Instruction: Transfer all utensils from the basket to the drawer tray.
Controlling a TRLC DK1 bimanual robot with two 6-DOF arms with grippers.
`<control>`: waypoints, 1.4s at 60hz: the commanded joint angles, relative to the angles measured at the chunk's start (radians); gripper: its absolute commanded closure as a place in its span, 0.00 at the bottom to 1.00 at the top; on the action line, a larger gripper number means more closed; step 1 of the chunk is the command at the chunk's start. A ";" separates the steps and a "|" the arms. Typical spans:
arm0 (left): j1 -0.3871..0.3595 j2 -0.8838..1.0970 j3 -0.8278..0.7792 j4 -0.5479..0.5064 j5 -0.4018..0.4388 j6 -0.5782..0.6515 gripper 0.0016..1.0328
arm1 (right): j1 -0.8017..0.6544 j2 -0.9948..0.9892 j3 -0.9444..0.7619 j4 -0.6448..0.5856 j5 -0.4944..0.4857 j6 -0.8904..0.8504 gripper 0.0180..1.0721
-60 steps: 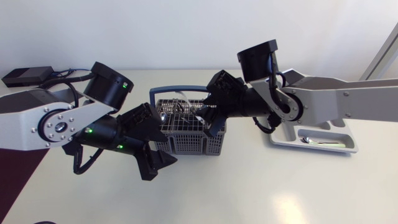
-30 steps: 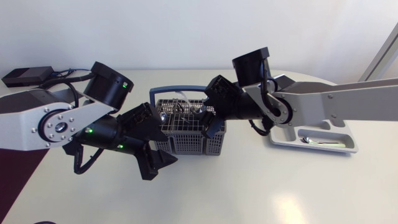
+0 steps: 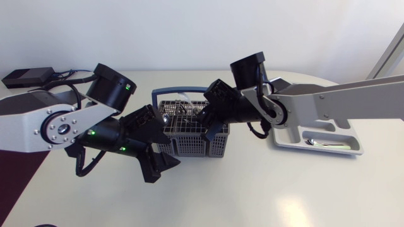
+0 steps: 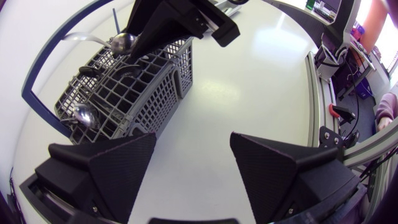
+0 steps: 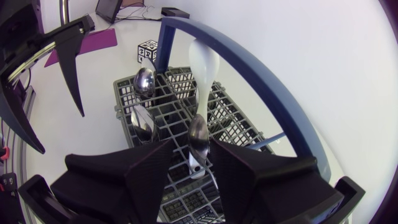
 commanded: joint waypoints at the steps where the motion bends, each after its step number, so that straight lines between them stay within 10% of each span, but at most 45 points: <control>1: 0.005 0.016 -0.034 0.006 0.011 0.021 0.19 | -0.001 0.021 0.026 -0.001 -0.021 0.030 0.73; 10: 0.002 0.016 -0.032 0.006 0.011 0.021 0.19 | -0.003 0.040 0.041 -0.027 -0.045 0.036 0.95; 49: -0.010 0.047 -0.021 0.016 0.011 0.018 0.19 | -0.035 -0.065 -0.047 0.035 -0.150 0.067 0.95; 84: -0.015 0.065 0.014 0.016 0.011 0.012 0.19 | 0.081 -0.047 -0.004 0.009 0.078 0.001 0.95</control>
